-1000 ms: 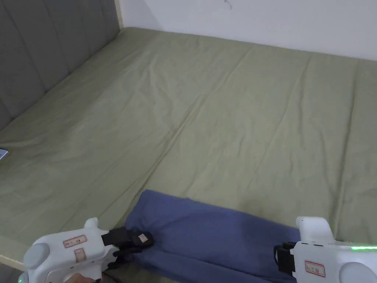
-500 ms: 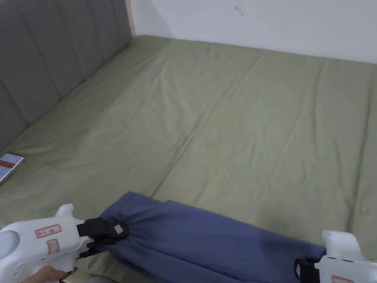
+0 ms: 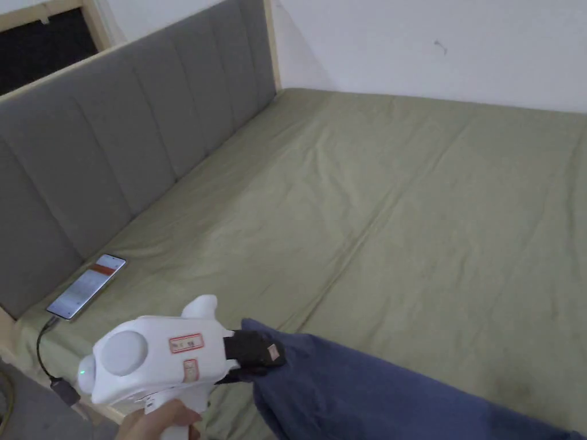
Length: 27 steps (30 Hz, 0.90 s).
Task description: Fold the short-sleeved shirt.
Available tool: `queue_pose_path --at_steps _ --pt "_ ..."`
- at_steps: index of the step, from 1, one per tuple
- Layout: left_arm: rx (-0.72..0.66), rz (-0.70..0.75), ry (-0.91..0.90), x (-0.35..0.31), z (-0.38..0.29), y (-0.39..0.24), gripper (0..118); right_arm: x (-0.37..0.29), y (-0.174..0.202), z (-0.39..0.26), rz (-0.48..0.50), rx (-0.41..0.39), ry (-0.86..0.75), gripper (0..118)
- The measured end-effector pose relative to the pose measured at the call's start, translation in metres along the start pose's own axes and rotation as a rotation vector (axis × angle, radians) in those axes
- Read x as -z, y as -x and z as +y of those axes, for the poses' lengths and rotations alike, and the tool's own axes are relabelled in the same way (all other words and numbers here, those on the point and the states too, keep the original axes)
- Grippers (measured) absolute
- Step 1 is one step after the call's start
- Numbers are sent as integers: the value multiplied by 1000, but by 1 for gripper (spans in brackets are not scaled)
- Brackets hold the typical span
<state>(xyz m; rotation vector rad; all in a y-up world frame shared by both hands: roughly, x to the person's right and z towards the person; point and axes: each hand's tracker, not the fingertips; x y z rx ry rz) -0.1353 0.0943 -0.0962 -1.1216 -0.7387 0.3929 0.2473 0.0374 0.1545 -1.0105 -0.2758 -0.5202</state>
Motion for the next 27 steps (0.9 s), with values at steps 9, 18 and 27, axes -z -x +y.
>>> queue_pose_path --at_steps 9,18,27 --pt "552 -78 211 72 -62 -145 7 -13 -25 -10 -5 73 -32 0" --pt "828 -81 439 160 -177 -183 58 -37 -73 -32 -44 219 -57 0" --pt "553 -231 292 106 -119 -168 68 -61 -83 -37 -88 227 -105 0"
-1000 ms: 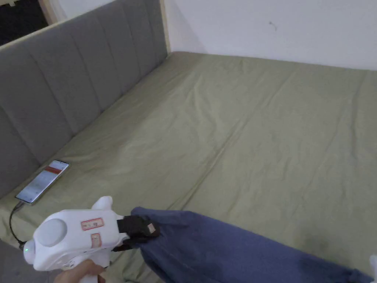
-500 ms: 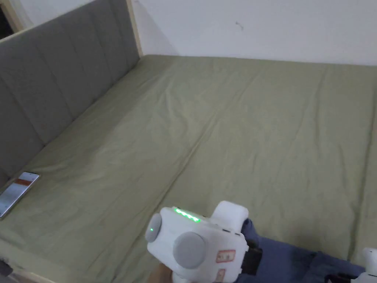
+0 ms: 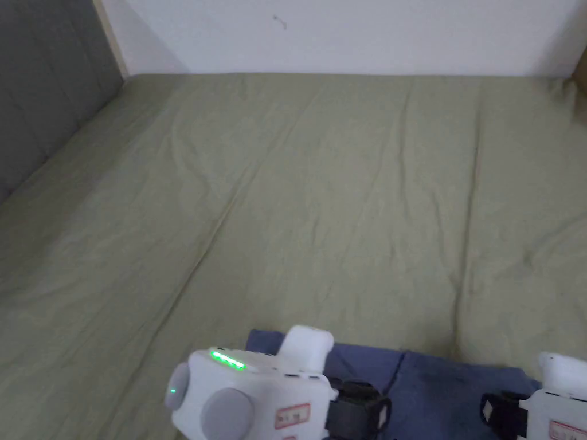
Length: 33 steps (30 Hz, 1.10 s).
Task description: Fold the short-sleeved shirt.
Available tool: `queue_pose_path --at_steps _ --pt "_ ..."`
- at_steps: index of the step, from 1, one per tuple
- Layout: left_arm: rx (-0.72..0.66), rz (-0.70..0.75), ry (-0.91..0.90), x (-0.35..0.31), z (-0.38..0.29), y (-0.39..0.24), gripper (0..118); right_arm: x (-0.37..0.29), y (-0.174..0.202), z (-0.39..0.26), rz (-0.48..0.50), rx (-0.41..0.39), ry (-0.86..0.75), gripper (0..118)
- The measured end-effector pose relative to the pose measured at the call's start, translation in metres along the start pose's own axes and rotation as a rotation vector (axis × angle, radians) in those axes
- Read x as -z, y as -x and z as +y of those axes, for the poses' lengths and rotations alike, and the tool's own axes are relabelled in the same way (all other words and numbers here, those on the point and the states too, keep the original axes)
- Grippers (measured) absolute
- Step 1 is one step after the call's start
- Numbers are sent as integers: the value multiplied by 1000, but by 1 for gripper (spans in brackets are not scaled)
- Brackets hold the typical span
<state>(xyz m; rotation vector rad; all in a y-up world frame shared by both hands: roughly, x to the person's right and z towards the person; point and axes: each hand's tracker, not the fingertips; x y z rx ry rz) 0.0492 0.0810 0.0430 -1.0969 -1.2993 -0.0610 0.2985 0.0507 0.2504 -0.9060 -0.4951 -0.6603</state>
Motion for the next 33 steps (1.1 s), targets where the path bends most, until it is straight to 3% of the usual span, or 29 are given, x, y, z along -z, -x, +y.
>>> queue_pose_path --at_steps 3,4,5,6,7,15,19,23,33 --pt "-206 -10 -91 -26 12 37 67 0 0 -2 4 1 -2 0" --pt "-254 3 -105 -32 13 48 59 0 0 -2 5 1 0 0" --pt "-281 37 -119 -35 12 58 39 1 0 -3 5 0 1 0" --pt "-281 82 -127 -36 10 65 9 2 -1 -4 6 1 3 0" --pt "-274 132 -131 -33 9 70 1 2 -1 -5 7 2 5 0" --pt "-235 144 103 28 -12 59 1 1 -2 -7 18 11 5 0" --pt "-239 145 116 46 -19 50 1 -2 -5 -7 20 16 1 0" --pt "-305 47 87 51 -11 48 1 -6 -10 -8 15 24 -5 0" --pt "-229 -21 123 115 13 7 1 -14 -19 -12 8 54 -13 0"
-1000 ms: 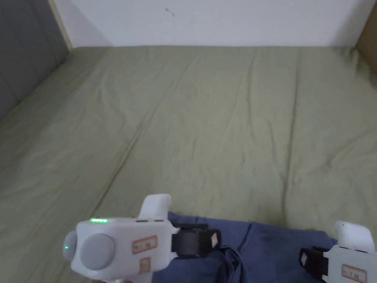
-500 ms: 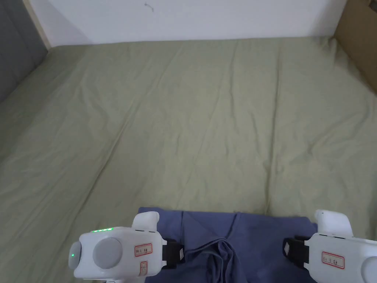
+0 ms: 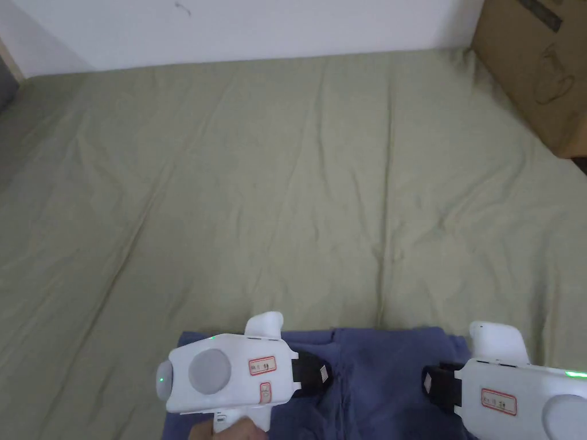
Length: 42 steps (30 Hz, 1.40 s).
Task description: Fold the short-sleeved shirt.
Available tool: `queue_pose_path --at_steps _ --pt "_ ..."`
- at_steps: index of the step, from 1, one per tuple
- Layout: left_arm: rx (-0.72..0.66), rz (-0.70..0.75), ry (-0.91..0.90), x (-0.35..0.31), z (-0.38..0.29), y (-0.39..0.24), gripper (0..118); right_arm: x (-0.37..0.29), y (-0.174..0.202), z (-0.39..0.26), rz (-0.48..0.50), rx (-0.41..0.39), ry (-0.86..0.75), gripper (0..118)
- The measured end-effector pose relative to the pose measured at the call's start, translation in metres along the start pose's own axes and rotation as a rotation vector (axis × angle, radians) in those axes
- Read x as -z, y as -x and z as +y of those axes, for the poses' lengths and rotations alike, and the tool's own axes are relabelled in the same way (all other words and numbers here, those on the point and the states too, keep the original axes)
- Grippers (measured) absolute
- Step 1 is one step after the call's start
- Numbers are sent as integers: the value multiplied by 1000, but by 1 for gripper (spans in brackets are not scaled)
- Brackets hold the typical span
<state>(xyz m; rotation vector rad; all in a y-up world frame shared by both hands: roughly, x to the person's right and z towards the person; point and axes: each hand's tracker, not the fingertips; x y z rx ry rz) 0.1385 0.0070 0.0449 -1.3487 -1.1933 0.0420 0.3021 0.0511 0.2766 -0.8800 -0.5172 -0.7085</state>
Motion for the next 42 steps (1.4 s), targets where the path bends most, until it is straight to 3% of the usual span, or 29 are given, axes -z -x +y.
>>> queue_pose_path --at_steps 4,8,11,18,23,29,30,32,34,38,40,42 --pt "27 -66 32 23 6 -17 1 -4 -3 2 -6 10 -9 0" --pt "84 -40 69 47 3 -35 1 -7 -5 3 -14 14 -14 0" --pt "147 -74 47 33 -3 -41 1 -10 -5 4 -20 11 -16 0" --pt "39 -129 -102 -64 10 2 1 -16 4 8 -27 -7 -26 0" --pt "-56 -55 -177 -137 -1 72 1 -14 14 9 -27 -24 -25 0" --pt "-193 -67 -204 -175 -32 138 4 -10 33 10 -35 -68 -10 0" --pt "-207 -78 -201 -176 -36 141 16 -9 36 11 -37 -76 -7 0" --pt "-252 -84 -198 -172 -41 153 62 -6 43 12 -40 -88 1 0" --pt "-268 -104 -184 -164 -43 157 93 -3 50 12 -41 -103 11 0" --pt "-316 -157 -186 -143 -38 179 105 0 65 12 -34 -154 31 0" --pt "-381 -304 -225 -133 -37 190 112 1 73 12 -34 -176 41 0" --pt "-475 -453 -242 -122 -32 199 112 5 78 13 -41 -192 51 0"
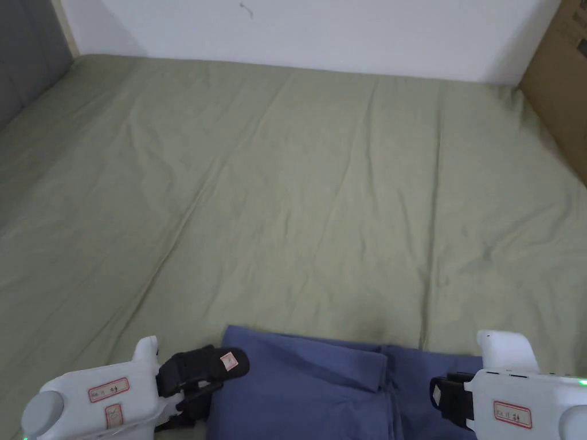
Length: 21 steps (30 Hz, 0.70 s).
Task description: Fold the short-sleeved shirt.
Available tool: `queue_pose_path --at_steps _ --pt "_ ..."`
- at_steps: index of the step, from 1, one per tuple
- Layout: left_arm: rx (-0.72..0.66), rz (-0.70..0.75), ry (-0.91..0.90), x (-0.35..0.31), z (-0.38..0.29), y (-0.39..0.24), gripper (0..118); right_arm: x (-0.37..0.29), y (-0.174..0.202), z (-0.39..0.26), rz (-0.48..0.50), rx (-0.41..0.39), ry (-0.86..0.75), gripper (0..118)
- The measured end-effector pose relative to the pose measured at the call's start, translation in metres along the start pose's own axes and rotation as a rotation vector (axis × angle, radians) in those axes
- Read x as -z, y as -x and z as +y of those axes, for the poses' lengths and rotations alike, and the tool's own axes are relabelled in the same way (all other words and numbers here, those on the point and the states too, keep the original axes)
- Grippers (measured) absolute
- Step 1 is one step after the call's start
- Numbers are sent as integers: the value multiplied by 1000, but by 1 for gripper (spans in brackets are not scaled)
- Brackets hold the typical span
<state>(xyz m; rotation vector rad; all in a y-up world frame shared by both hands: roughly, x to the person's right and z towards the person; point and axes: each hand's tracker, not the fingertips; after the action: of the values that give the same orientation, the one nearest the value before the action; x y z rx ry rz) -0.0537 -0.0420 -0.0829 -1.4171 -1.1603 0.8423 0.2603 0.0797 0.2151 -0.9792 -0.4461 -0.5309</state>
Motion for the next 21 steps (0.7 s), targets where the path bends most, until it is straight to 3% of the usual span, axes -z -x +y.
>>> queue_pose_path --at_steps 1,2,3,4,6,9,12,17,21 --pt "-47 -19 13 5 2 5 108 1 2 1 -2 -4 1 0" --pt "-54 -36 38 9 4 8 95 1 4 1 -2 -7 3 0" --pt "-38 0 26 12 4 7 70 2 5 2 -1 -8 4 0" --pt "-40 14 26 17 3 2 11 2 7 2 0 -11 5 0" --pt "59 215 75 30 1 8 7 3 9 2 -3 -19 11 0" --pt "28 139 69 19 5 5 7 3 9 3 -12 -27 16 0" --pt "74 151 81 -1 18 -5 7 4 7 4 -11 -6 10 0" --pt "92 222 -52 -62 45 -15 7 2 -1 3 -9 19 2 0" --pt "126 369 -120 -110 59 -26 7 2 -7 1 -7 39 -3 0"
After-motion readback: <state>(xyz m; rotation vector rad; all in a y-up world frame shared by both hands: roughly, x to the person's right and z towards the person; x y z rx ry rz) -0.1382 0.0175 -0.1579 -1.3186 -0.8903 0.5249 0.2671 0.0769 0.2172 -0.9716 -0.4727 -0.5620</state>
